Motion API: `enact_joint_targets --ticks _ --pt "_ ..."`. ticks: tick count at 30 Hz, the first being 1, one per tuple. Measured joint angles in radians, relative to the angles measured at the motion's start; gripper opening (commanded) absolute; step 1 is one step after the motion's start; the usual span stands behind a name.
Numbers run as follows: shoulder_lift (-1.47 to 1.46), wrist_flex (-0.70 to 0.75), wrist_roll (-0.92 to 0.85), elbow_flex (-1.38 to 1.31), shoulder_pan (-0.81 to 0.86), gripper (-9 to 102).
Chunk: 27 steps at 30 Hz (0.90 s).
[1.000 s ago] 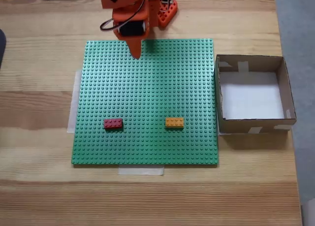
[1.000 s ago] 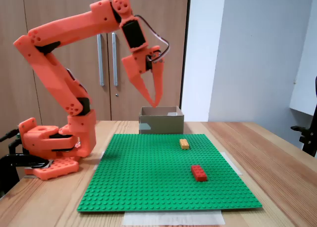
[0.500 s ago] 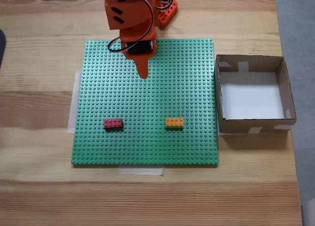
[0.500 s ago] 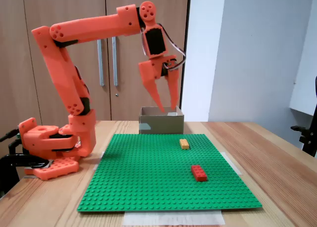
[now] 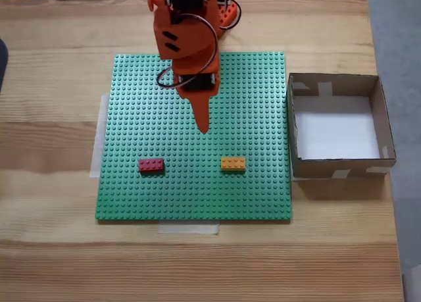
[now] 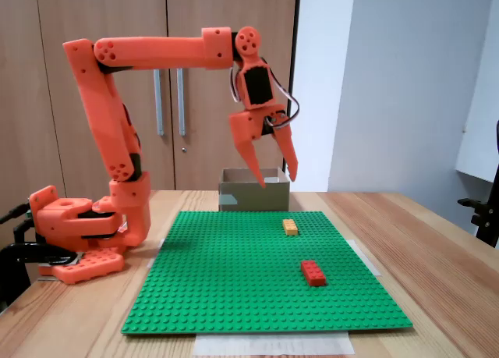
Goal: Pick the yellow lego block and put it in the box.
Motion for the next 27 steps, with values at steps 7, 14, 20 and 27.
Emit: enact_joint_targets --ticks 7,14,20,27 --pt "-0.078 -0.028 0.074 0.002 -0.025 26" --pt "-0.213 -0.025 0.132 -0.074 -0.057 26" --pt "-0.308 -0.052 0.16 -0.115 -0.049 24" --pt "-0.365 -0.08 0.19 -0.13 -0.052 24"
